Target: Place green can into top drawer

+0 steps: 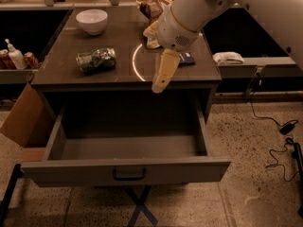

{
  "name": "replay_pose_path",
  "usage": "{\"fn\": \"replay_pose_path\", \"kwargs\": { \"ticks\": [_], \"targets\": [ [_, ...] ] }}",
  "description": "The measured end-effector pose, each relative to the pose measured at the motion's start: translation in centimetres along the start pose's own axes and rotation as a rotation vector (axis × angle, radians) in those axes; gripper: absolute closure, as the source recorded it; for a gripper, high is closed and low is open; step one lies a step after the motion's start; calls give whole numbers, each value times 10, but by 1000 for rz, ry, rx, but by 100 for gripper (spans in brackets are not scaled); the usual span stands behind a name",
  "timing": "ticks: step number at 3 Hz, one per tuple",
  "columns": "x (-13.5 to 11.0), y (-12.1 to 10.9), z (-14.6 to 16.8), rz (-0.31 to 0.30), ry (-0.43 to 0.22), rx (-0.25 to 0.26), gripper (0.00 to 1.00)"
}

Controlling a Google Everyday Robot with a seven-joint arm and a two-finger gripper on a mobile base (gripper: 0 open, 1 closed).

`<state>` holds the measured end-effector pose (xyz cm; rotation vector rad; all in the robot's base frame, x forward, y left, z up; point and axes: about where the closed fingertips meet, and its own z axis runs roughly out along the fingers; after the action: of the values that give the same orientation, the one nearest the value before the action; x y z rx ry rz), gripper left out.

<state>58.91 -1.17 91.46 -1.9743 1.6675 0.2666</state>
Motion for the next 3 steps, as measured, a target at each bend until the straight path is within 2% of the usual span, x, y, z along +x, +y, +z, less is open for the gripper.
{"fn": "replay_pose_path", "kwargs": {
  "ticks": [2,3],
  "targets": [
    [-26,-50,58,-32,-77,-10,0],
    [-40,-68,76,-17,-130,5,0]
  ]
}}
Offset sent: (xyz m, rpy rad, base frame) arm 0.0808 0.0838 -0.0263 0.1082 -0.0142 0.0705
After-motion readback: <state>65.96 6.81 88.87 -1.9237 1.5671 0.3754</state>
